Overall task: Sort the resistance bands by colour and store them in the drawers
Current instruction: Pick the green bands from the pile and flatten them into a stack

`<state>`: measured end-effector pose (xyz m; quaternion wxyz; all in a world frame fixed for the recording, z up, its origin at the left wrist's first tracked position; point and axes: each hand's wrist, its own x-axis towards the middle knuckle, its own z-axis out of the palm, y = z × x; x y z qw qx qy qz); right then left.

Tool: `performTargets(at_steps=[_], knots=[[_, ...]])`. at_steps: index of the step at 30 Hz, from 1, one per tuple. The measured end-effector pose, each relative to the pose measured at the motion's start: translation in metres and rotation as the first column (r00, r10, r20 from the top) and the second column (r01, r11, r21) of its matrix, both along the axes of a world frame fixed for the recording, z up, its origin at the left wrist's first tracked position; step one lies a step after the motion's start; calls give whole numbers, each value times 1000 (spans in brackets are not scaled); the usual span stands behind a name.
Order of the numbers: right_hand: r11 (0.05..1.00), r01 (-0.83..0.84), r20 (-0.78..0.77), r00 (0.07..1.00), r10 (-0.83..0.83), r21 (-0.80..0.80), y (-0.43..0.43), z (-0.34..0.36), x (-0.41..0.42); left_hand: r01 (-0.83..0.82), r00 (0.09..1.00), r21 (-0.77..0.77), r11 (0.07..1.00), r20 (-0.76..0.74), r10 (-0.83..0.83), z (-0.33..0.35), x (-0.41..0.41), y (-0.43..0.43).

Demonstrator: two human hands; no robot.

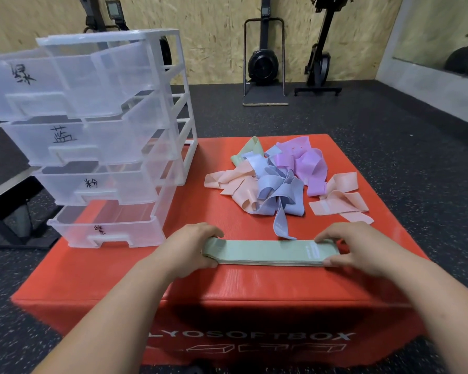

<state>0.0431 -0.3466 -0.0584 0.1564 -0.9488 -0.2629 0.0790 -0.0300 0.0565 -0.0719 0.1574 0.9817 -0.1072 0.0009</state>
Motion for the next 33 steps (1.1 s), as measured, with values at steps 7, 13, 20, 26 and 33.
performTargets(at_steps=[7, 13, 20, 26, 33], knots=[[1000, -7, -9, 1000, 7, -14, 2, -2, -1, 1, 1000, -23, 1000, 0, -1, 2, -1, 1], [1000, 9, -25, 1000, -9, -7, 1, -2, 1, -12, 1000, -5, 1000, -9, 12, 2, 0, 2], [1000, -18, 2, 1000, 18, 0, 0, -2, 1, 1, 1000, 21, 1000, -6, -1, 2, 1, 1], [999, -33, 13, 999, 34, -43, 3, -5, 3, 17, 1000, 51, 999, -17, -17, 1, 2, 0], [995, -94, 12, 996, 94, 25, 9, -3, 3, 25, 1000, 71, 997, -19, -24, 4, 3, -5]])
